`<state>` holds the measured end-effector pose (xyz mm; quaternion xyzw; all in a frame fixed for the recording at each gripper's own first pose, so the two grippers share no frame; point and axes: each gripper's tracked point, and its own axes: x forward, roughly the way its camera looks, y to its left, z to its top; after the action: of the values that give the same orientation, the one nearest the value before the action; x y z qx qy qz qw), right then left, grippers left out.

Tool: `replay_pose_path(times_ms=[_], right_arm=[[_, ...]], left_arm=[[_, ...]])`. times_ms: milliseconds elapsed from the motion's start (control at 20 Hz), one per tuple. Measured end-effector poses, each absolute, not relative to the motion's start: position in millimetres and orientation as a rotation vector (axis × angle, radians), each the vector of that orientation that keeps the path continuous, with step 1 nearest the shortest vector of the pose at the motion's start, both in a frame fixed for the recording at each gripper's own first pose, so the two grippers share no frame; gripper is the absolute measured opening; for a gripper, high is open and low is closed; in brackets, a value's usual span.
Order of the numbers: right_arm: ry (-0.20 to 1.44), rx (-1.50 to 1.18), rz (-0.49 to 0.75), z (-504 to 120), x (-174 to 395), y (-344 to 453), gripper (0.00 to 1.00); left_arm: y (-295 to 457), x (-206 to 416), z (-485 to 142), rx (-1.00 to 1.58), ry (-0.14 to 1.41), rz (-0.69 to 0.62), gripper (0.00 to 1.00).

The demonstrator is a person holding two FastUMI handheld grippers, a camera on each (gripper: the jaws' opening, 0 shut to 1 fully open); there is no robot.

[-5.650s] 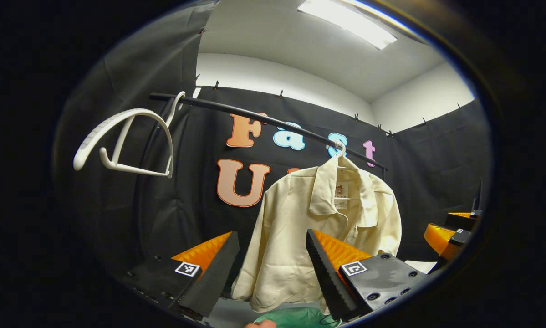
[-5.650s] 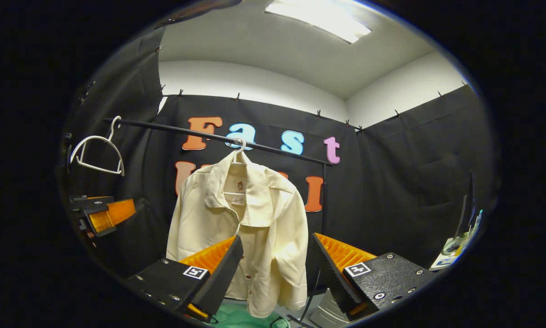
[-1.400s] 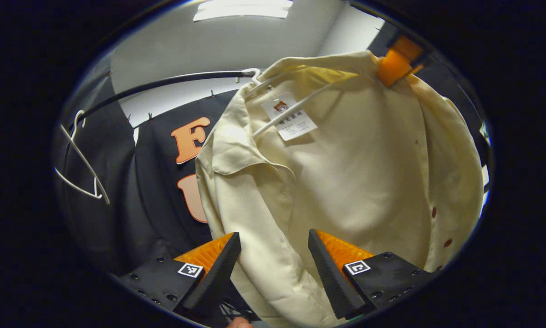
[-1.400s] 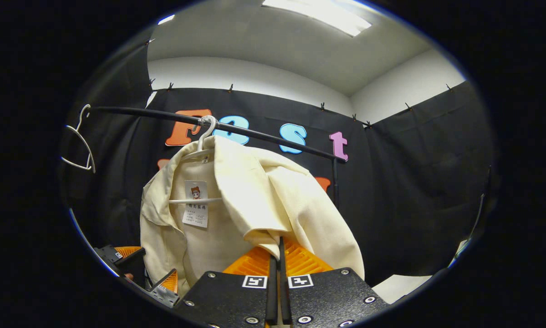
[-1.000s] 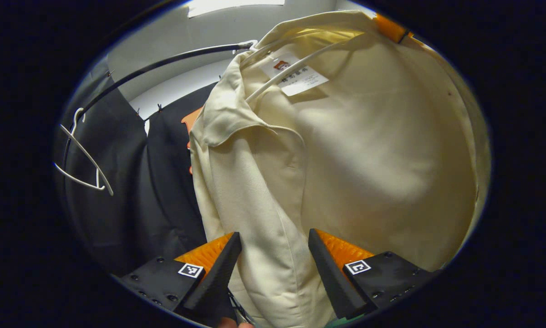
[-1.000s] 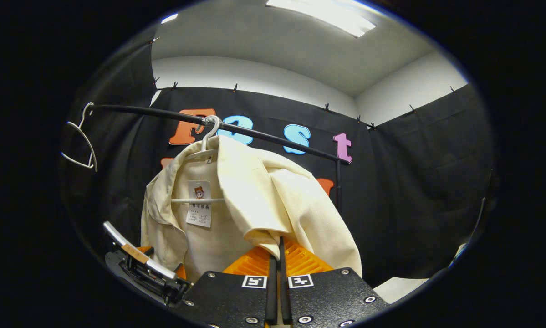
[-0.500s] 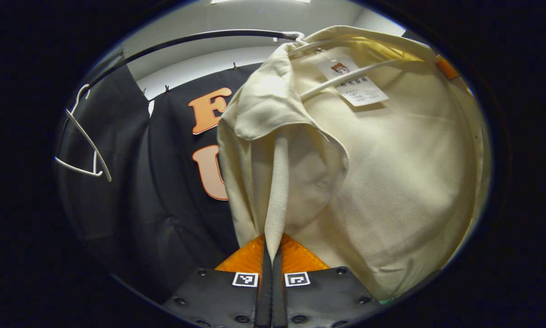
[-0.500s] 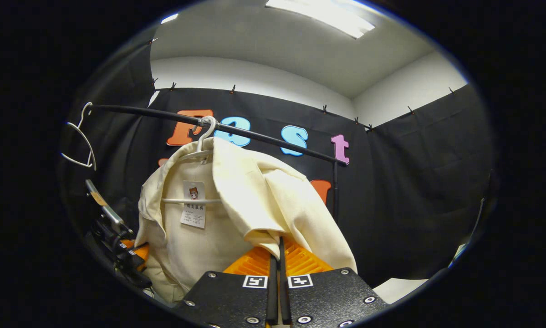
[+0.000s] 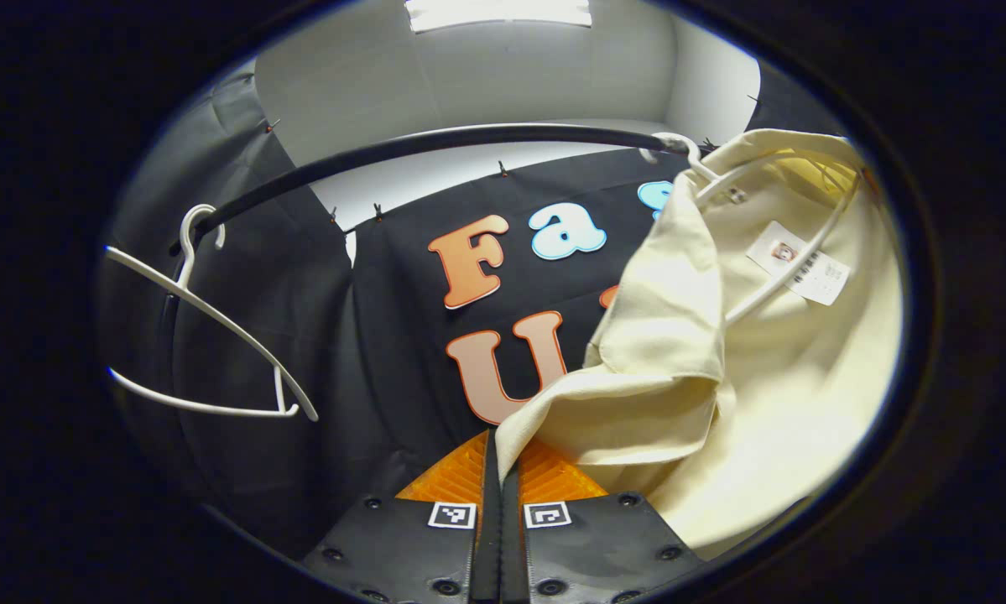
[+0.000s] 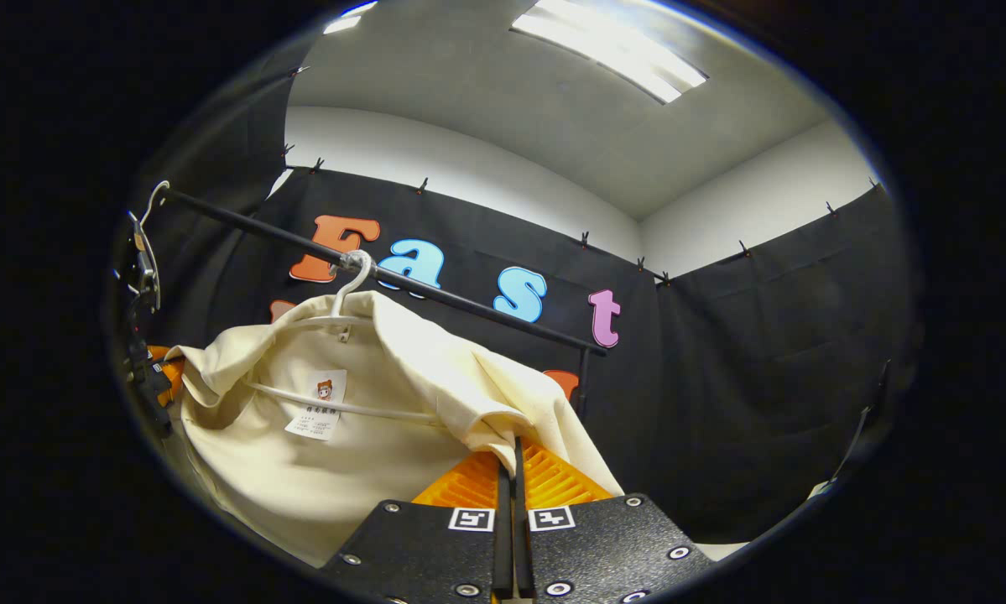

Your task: Grasp the clothes on the hanger with both hands and then place them into the laundry hamper below.

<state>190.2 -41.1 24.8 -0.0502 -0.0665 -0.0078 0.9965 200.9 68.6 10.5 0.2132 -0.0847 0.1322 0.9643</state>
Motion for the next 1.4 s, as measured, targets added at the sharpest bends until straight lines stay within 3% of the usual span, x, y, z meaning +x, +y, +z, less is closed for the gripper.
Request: replay_pose_path(times_ms=[250,450,650,900,1400], right_arm=[[-0.153,-0.045,-0.013,63,208,-73,0.01],[-0.196,-0.094,-0.081,105,224,-121,0.01],[-0.154,-0.1,-0.047,89,269,-112,0.0],[-0.075,0.008,0.031,26,307,-93,0.0],[0.06,-0.026,0.027,-68,250,-74,0.0]], left_arm=[[106,224,66,0.418,-0.255,0.355,0.07],[108,258,64,0.4,-0.23,0.314,0.07],[119,289,55,0.386,-0.202,0.321,0.07],[143,315,14,0.316,-0.109,0.34,0.07],[165,259,-77,0.364,0.081,0.337,0.07]])
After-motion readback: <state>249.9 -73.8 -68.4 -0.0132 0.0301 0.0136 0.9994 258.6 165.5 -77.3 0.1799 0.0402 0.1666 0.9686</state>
